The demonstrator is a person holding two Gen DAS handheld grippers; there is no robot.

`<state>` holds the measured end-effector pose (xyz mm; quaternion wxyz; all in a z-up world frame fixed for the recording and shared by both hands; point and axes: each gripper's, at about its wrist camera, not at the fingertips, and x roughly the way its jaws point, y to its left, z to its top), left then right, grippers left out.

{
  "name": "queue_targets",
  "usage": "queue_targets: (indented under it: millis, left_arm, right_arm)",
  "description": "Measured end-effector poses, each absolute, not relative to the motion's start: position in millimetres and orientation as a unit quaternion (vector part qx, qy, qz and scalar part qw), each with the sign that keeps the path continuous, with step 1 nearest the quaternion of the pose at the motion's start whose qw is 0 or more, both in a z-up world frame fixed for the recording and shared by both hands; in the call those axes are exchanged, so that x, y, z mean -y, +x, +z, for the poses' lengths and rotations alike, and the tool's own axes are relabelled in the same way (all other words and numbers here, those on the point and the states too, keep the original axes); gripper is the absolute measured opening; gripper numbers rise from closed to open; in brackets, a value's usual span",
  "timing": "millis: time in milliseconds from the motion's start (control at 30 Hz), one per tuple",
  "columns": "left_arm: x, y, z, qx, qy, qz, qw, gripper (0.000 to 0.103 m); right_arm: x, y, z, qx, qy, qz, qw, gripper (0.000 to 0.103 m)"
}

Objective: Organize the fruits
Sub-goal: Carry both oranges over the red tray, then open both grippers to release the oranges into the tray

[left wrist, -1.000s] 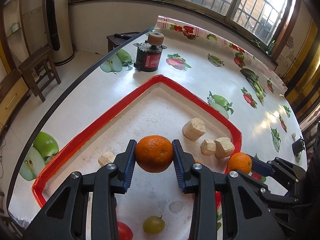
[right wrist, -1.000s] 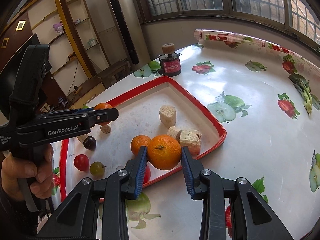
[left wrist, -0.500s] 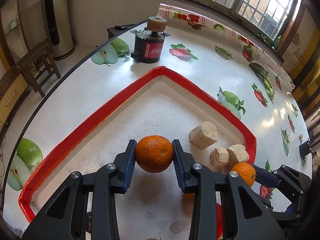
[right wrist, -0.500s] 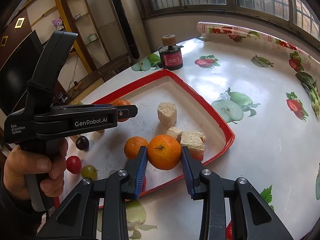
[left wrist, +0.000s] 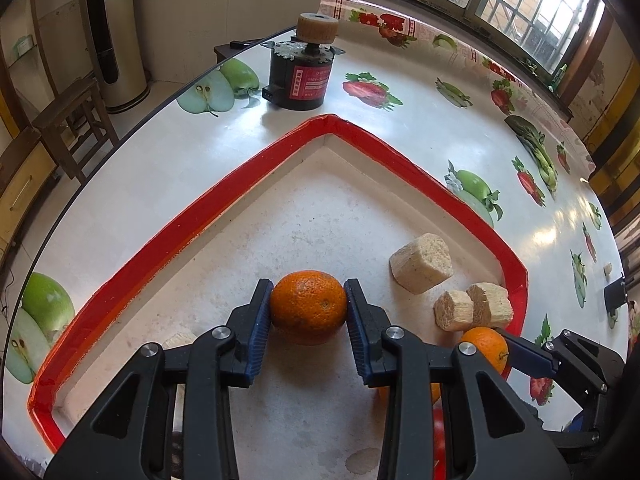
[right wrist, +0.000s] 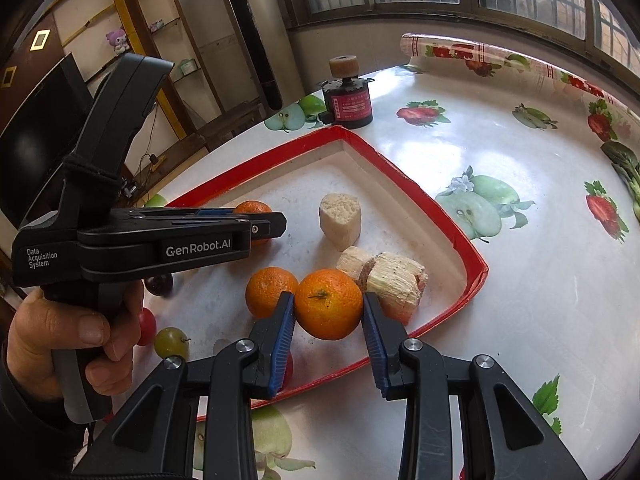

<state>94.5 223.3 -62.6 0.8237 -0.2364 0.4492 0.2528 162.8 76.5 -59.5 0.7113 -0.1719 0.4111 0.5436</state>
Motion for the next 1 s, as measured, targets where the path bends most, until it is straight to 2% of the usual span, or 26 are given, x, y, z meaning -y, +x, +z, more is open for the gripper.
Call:
queue_targets:
  millis: [200, 233, 300, 333, 400, 867, 1000]
  left_arm:
    - [-222, 97, -62, -0.454, -0.231, 0.256, 0.821, 0.036]
    - [-222, 97, -62, -0.455, -0.231, 0.257, 0.821, 0.038]
    - [-221, 96, -62, -0.456, -0.228, 0.264, 0.819, 0.054]
    - [-220, 96, -61, -0.455, -0.226, 0.269, 0.818, 0.056]
    - [-219, 94, -61, -0.454, -0.226, 0.269, 0.819, 0.056]
    - [-194, 56, -40, -0.424, -0.237, 0.272, 0.831, 0.056]
    - [-183, 41, -34, -0.412, -0.238, 0.279, 0.834, 0.058]
  right_arm:
    - [-75, 163, -59, -0.413, -0.173, 0.543, 0.710, 0.036]
    - [-75, 162, -58, -0.413, -0.174, 0.543, 0.710, 0.036]
    - [-73, 161, -56, -0.412, -0.170, 0.545, 0.711, 0.043]
    - [-71, 161, -54, -0.410, -0.168, 0.545, 0.712, 0.046]
    - [-68, 158, -50, -0.402, -0.169, 0.545, 0.716, 0.056]
    - [-36, 160, -40, -0.396, -0.155, 0.547, 0.721, 0.057]
    - [-25, 160, -38, -0.391, -0.147, 0.548, 0.724, 0.062]
